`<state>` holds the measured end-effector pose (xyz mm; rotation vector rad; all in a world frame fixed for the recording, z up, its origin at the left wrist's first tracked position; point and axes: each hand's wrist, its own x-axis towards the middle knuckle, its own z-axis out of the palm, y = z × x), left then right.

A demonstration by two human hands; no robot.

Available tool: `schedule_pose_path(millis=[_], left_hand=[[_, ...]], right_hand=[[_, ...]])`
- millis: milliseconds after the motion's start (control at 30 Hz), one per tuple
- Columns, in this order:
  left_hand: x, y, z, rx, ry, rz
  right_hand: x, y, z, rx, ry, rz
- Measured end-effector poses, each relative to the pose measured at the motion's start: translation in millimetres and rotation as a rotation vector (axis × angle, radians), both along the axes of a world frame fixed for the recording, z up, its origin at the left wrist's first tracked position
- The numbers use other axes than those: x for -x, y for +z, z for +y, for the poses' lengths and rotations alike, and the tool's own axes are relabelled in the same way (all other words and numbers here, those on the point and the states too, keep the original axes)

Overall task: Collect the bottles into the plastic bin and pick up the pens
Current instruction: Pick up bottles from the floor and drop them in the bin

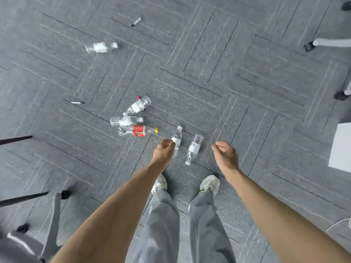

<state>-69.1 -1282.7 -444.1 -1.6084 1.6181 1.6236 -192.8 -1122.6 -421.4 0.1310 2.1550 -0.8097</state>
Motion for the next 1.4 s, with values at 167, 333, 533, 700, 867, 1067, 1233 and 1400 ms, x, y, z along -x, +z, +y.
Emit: schedule_pose_path(millis=[167,333,533,700,867,1067,1233,1400], left_hand=[[-12,-106,5,0.033,-0.044,-0.047],[-18,-199,-2,0.059,-0.11,-0.024],[-12,-288,-23,0.14,-0.187,-0.045],[-9,-343,-34,0.149,-0.125,-0.047],[-20,-373,-32,0.199,-0.143,-0.076],[-35,-369,-32,0.171,-0.225,-0.107],[-26,-349,-27,0.177,-0.255,-0.143],[-13,-324,-10,0.135,-0.278,-0.125]], right_hand=[[-24,-125,2,-0.06,0.034,-0.148],[-33,-242,-2,-0.097,-0.01,-0.178],[-29,-352,-27,-0.104,-0.188,-0.153],[-29,-411,-48,-0.137,-0.224,-0.107],[-37,-442,-51,-0.185,-0.361,-0.044],[-48,-439,-36,-0.151,-0.376,-0.111],[-54,-410,-17,-0.114,-0.329,-0.075],[-46,-346,-6,-0.072,-0.232,-0.066]])
